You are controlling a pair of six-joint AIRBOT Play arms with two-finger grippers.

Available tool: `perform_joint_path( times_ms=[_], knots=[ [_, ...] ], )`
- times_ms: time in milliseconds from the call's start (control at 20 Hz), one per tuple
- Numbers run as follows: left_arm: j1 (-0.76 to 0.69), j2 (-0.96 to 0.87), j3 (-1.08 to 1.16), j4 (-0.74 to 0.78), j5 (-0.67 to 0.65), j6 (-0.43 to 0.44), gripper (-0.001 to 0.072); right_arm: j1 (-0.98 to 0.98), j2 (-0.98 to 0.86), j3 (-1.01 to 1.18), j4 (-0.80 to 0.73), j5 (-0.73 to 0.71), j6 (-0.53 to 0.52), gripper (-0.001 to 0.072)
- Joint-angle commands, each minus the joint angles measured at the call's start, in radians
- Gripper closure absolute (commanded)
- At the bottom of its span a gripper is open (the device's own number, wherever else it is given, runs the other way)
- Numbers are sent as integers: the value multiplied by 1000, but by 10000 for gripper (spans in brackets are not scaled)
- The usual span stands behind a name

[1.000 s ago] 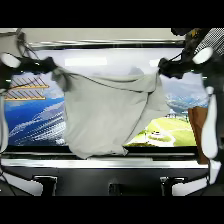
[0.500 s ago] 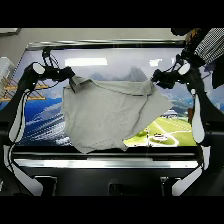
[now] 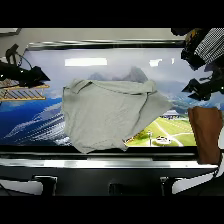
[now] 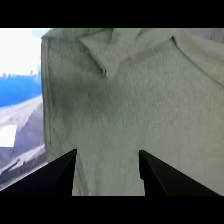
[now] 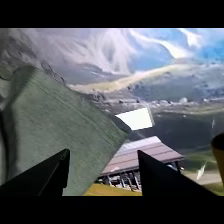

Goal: Fold the clothes and pants, and hang the long-sleeved shirts on hangers.

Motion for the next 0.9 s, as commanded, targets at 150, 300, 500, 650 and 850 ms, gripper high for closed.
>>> perform_joint_path(
  times_ms=[150,300,500,650,850],
  knots=[
    [57,311,-324,1,-67,-7,249,-34,-1,-255,82,-128,-121,216],
    [85,406,-428,-7,-66,-8,237,-23,-2,-325,150,-213,-161,217],
    [161,500,-556,-84,-66,13,157,23,-13,-354,171,-279,-180,221],
    [178,549,-655,-120,-69,58,157,47,-26,-354,185,-314,-180,240],
    [174,571,-849,-229,-62,94,157,69,-21,-354,201,-310,-180,630]
  ],
)
